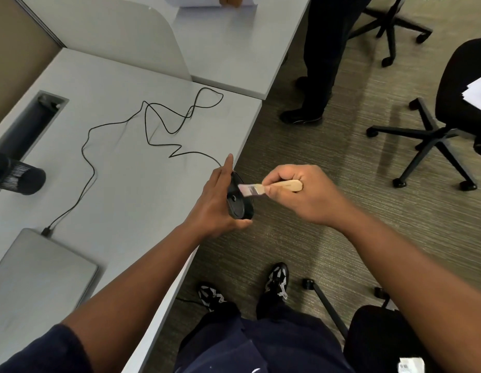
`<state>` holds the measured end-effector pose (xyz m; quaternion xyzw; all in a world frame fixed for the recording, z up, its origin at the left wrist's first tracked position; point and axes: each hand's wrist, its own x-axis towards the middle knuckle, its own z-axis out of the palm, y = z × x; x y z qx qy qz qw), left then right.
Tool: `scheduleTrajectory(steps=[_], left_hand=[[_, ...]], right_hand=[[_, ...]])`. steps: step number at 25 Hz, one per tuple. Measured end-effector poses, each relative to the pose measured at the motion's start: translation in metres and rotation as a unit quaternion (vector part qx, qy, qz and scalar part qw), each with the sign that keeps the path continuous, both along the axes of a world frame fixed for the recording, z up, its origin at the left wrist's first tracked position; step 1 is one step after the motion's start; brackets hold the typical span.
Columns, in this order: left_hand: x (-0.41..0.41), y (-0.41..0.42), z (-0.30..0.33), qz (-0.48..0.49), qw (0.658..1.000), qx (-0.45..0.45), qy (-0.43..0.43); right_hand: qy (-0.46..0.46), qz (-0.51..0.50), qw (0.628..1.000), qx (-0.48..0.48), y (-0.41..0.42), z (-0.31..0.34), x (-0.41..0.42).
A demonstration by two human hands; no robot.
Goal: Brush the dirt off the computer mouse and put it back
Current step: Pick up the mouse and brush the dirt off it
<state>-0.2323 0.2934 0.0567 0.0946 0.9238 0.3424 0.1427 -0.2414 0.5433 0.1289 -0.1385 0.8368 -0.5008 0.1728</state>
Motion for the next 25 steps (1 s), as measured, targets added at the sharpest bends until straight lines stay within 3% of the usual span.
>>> scheduleTrajectory(steps=[3, 10, 16, 22, 25], left_hand=[[-0.001, 0.000, -0.004, -0.002, 1.000, 0.011, 0.002], [0.001, -0.008, -0.018, 0.038, 0.999, 0.027, -0.020], [0.001, -0.005, -0.012, 0.070, 0.994, 0.080, -0.038], [0.003, -0.006, -0.003, 0.077, 0.991, 0.094, -0.050], [0.004, -0.005, -0.002, 0.078, 0.989, 0.113, -0.056]], right_hand=[[0.005, -0.006, 1.000, 0.002, -0.006, -0.007, 0.003], [-0.080, 0.025, 0.996, -0.007, 0.009, -0.011, 0.001], [-0.086, 0.051, 0.994, -0.048, 0.012, -0.015, 0.006], [-0.087, 0.084, 0.993, 0.007, 0.029, -0.016, 0.000], [-0.096, 0.073, 0.992, -0.036, 0.030, -0.015, 0.000]])
